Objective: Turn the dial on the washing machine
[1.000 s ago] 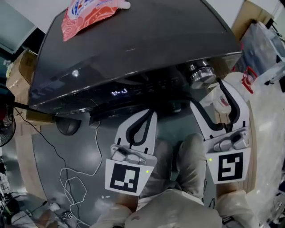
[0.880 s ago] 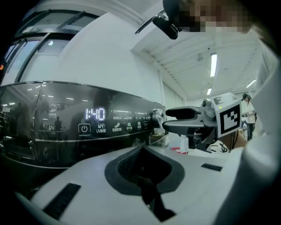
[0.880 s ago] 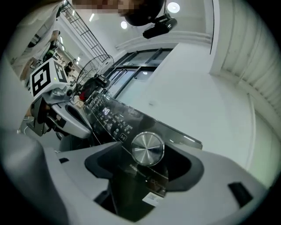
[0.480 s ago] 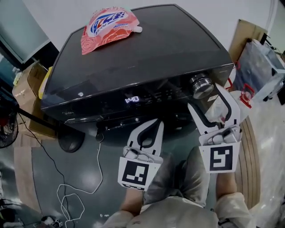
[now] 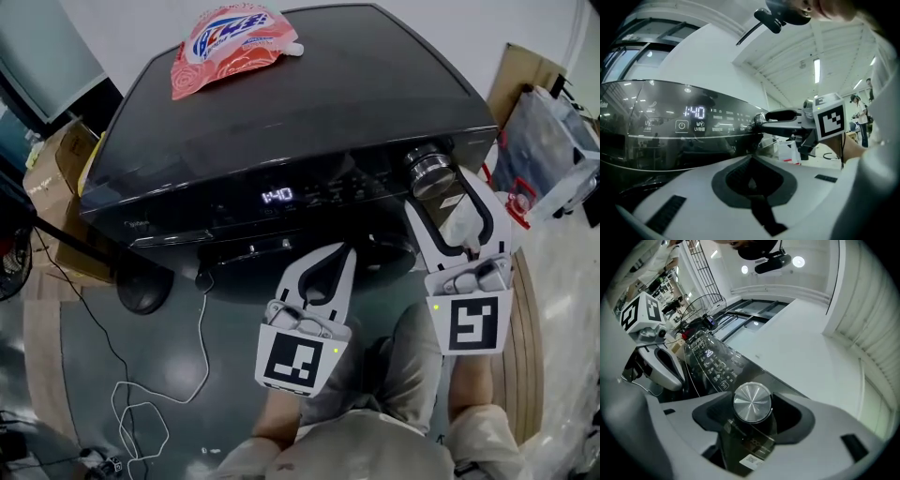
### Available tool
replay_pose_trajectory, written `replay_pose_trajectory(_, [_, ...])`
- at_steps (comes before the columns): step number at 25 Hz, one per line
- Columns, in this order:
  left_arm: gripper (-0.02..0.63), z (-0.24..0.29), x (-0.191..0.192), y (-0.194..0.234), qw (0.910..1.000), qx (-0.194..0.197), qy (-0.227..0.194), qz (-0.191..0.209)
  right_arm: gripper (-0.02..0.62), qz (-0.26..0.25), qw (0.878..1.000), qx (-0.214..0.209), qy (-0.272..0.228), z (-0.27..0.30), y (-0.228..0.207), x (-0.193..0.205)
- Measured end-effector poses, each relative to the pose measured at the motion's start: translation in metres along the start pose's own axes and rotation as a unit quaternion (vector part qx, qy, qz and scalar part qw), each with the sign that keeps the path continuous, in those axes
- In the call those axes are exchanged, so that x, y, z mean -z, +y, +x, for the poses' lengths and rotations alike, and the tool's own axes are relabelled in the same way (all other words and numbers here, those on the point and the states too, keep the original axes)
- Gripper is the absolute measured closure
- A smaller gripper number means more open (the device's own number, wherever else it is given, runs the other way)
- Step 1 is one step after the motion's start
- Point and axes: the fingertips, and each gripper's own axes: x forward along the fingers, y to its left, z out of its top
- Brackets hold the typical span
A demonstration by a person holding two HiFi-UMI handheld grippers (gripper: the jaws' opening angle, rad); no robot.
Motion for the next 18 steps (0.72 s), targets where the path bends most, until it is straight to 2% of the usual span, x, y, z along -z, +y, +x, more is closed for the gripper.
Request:
replay_pose_trajectory(3, [0.592, -0.0008, 0.0025, -0.0015, 1.0000, -0.002, -0.006, 0.004, 0.319, 0.053, 0.998, 0.019, -0.017, 0.0003, -0.0027, -0.0022])
replay_pose_trajectory(18, [0.592, -0.0026, 0.0016, -0.0034, 0.9995, -0.019, -0.016, 0.020, 0.319, 0.149, 0.987, 0.050, -0.029, 0.0006, -0.0073, -0.0034])
